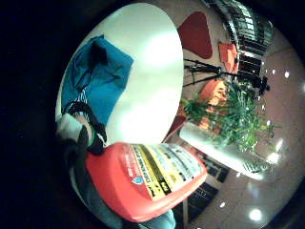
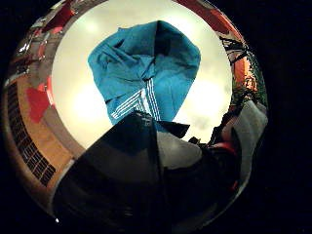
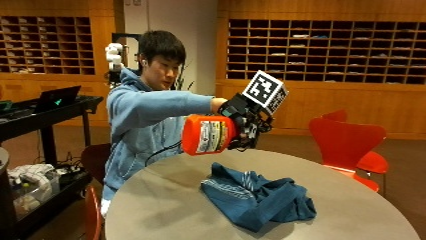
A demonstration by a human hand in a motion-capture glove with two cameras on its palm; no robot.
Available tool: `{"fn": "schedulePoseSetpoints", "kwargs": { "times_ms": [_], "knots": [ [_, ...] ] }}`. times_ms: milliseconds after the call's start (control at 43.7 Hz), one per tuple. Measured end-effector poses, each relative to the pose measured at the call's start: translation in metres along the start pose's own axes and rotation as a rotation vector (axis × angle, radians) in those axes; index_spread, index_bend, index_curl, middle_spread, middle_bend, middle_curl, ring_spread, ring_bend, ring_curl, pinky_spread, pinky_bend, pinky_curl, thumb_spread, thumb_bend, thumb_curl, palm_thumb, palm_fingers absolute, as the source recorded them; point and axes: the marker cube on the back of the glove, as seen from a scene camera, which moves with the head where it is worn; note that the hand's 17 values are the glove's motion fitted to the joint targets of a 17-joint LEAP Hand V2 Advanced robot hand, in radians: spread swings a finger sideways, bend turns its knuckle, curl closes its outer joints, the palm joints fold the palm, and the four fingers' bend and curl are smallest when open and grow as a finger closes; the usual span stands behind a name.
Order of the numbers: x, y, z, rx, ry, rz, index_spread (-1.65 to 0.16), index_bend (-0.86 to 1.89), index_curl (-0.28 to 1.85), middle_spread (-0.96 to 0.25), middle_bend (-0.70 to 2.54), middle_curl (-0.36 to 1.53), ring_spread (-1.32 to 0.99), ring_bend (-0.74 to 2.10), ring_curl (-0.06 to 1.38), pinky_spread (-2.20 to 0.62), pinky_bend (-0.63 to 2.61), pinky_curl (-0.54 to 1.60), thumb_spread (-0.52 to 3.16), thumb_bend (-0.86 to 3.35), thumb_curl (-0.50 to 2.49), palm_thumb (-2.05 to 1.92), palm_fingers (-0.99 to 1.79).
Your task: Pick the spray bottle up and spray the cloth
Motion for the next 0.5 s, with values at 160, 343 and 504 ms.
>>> {"fn": "schedulePoseSetpoints", "kwargs": {
  "times_ms": [160, 343, 504],
  "knots": [
    [0.003, 0.01, -0.015, 0.018, 0.009, 0.02, -0.21, 0.47, 0.51, -0.14, 0.57, 0.48, -0.19, 0.53, 0.42, -0.28, 0.39, 0.4, 0.27, -0.04, 0.77, 0.83, 1.41],
    [0.008, 0.007, -0.01, -0.005, -0.02, 0.019, -0.21, 0.47, 0.51, -0.14, 0.57, 0.48, -0.19, 0.53, 0.42, -0.28, 0.39, 0.4, 0.27, -0.04, 0.78, 0.83, 1.41],
    [-0.002, 0.002, -0.003, 0.009, -0.08, -0.045, -0.21, 0.47, 0.51, -0.14, 0.57, 0.48, -0.19, 0.53, 0.42, -0.28, 0.4, 0.4, 0.27, -0.04, 0.78, 0.83, 1.41]
  ]
}}
